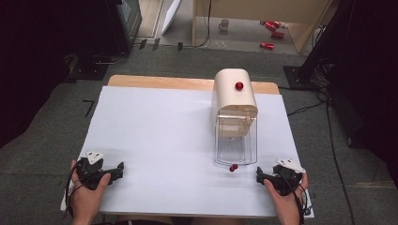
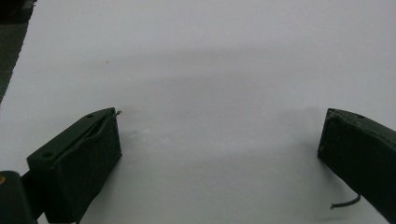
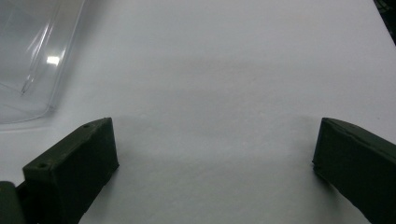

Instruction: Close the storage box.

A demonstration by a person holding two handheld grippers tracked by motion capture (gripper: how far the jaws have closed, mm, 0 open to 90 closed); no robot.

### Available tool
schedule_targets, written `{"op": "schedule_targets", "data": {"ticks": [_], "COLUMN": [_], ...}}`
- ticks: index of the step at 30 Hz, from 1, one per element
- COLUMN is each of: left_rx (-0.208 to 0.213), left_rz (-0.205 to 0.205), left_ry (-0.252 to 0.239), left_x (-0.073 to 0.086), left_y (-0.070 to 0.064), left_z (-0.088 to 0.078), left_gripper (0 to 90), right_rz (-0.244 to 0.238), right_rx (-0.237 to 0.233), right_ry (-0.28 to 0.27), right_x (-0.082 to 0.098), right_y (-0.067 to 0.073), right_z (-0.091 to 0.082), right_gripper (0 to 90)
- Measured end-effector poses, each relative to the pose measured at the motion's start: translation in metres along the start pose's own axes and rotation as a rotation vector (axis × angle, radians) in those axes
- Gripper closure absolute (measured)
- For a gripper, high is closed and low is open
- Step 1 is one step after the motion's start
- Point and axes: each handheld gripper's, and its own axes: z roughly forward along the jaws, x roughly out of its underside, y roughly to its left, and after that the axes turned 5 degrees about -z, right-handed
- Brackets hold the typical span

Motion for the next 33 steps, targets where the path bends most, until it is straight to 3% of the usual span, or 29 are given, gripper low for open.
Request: {"op": "schedule_targets", "data": {"ticks": [5, 14, 18, 22, 24, 27, 33], "left_rx": [0.000, -0.001, -0.001, -0.001, 0.000, 0.000, 0.000], "left_rz": [0.000, -0.001, -0.001, -0.001, -0.001, 0.000, -0.001], "left_ry": [0.000, 0.002, 0.001, 0.002, 0.002, 0.002, 0.002], "left_x": [0.000, 0.000, 0.000, 0.000, 0.000, 0.000, 0.000], "left_y": [0.000, 0.000, 0.000, 0.000, 0.000, 0.000, 0.000], "left_z": [0.000, 0.000, 0.000, 0.000, 0.000, 0.000, 0.000], "left_gripper": [0.0, 0.0, 0.0, 0.0, 0.0, 0.0, 0.0], "right_rz": [-0.002, -0.003, 0.044, 0.031, 0.027, 0.018, -0.002], "right_rx": [0.004, 0.057, 0.048, 0.048, 0.051, 0.060, 0.021], "right_ry": [-0.001, -0.005, 0.036, 0.043, 0.042, 0.032, -0.001], "right_x": [0.000, 0.001, 0.000, 0.000, 0.000, -0.001, -0.003], "right_y": [0.000, 0.008, 0.008, 0.009, 0.011, 0.015, 0.031], "right_z": [0.000, -0.003, -0.005, -0.007, -0.011, -0.015, -0.028], "right_gripper": [0.0, 0.4, 0.4, 0.6, 7.0, 8.1, 10.9]}}
